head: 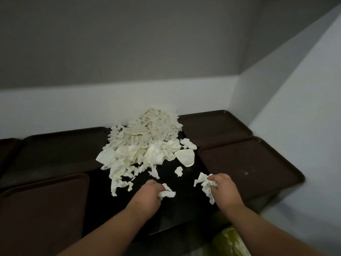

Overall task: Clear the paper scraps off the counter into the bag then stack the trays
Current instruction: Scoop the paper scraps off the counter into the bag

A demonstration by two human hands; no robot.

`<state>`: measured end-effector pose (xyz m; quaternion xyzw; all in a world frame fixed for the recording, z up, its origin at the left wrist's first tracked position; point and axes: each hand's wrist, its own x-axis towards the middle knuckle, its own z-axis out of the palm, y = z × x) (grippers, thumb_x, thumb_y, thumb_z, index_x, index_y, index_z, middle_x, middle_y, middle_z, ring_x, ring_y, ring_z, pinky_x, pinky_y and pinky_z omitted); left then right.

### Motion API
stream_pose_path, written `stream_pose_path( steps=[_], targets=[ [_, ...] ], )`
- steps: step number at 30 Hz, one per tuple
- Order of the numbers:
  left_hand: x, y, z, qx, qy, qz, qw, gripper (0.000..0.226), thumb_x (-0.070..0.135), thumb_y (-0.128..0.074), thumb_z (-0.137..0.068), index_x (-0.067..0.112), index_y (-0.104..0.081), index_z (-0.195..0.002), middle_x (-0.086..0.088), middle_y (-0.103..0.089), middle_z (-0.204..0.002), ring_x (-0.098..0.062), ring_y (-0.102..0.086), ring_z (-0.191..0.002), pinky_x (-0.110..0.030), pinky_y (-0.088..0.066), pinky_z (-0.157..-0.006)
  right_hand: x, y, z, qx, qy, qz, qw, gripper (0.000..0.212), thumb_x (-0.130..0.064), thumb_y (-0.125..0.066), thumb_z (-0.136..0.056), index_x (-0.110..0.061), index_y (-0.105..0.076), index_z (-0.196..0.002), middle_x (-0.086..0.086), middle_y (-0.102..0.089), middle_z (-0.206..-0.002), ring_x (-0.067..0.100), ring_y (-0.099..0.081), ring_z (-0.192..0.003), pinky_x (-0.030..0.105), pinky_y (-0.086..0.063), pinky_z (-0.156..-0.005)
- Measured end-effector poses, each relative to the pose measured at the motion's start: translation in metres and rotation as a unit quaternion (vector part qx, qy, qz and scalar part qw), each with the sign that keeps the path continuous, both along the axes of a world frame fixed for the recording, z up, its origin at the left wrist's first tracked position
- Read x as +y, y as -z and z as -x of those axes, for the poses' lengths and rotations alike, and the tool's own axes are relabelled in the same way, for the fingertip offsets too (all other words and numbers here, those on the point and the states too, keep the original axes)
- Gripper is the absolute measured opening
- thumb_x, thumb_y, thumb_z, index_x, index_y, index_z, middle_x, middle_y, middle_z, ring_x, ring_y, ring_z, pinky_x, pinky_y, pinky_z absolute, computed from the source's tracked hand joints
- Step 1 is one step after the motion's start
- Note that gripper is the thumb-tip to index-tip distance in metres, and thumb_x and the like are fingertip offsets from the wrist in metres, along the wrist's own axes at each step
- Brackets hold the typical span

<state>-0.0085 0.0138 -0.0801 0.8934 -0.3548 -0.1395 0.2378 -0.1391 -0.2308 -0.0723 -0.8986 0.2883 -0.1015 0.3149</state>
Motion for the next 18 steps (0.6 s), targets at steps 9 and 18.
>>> stream_pose_path(
  steps=[9,18],
  targets=[
    [-0.100,-0.023,0.034,-0.037,0.086,0.013,0.996,0.027,0.007,-0.057,-0.087,0.025,-0.071,-0.102,0.003,-0.056,-0.111,-0.014,-0.059,-0.097,-0.026,-0.049,-0.087,-0.077,-0.007,0.079,-0.018,0.139,-0.031,0.990,0.029,-0.007,-0.057,-0.091,-0.022,-0.070,-0.112,-0.004,-0.051,-0.112,0.002,-0.051,-0.083,0.004,-0.036,-0.063],
    [-0.246,-0.026,0.118,-0.017,0.181,0.047,0.982,0.032,0.004,-0.055,-0.091,0.021,-0.070,-0.114,-0.003,-0.057,-0.121,-0.020,-0.057,-0.108,-0.025,-0.044,-0.091,-0.178,0.001,0.200,-0.003,0.263,-0.051,0.964,0.027,-0.006,-0.061,-0.086,-0.021,-0.073,-0.105,0.005,-0.066,-0.105,0.010,-0.061,-0.080,0.014,-0.044,-0.067]
  ],
)
